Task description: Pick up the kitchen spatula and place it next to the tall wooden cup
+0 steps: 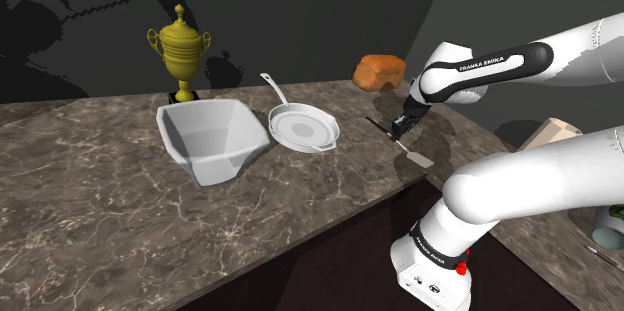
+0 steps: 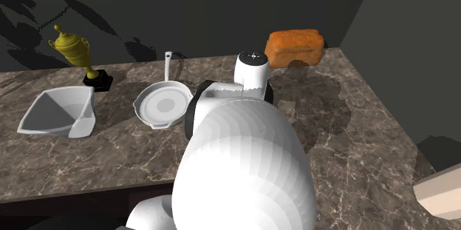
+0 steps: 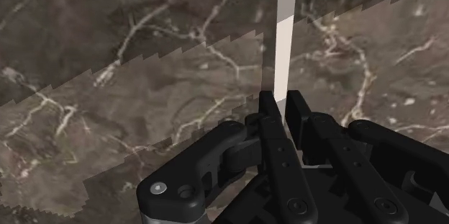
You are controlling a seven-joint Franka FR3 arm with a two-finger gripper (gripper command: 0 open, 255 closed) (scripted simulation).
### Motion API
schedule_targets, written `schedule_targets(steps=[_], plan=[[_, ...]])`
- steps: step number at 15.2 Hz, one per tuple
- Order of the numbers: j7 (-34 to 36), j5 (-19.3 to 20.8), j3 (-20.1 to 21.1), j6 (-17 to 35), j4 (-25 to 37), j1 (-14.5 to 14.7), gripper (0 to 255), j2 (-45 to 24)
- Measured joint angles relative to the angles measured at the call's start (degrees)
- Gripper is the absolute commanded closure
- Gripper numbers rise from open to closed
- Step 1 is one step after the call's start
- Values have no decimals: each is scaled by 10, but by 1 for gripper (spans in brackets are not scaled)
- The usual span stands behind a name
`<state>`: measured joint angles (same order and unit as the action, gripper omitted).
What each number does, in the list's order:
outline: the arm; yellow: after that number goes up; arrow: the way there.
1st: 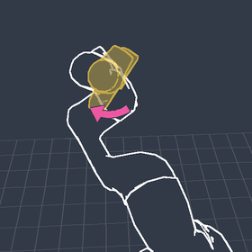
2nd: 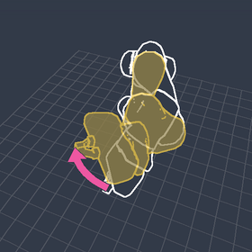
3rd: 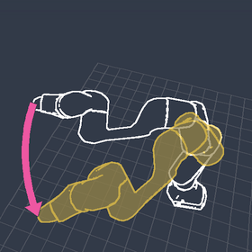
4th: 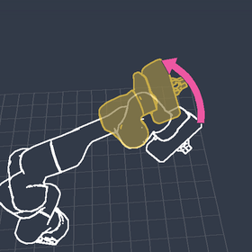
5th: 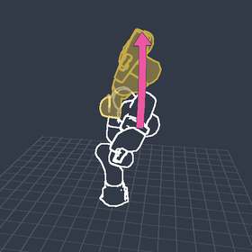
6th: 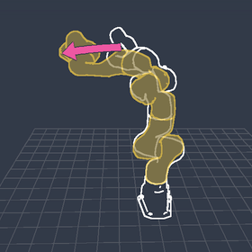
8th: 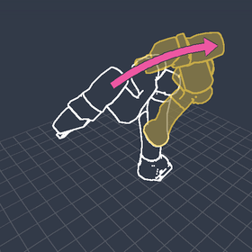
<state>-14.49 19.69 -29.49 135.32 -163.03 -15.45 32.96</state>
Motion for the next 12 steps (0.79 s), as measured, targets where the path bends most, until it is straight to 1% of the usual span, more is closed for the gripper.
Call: schedule_targets(steps=[4,12], plan=[[0,-1,2,-6,2,0,255,4],[3,-12,24,-84,34,-1,255,51]])
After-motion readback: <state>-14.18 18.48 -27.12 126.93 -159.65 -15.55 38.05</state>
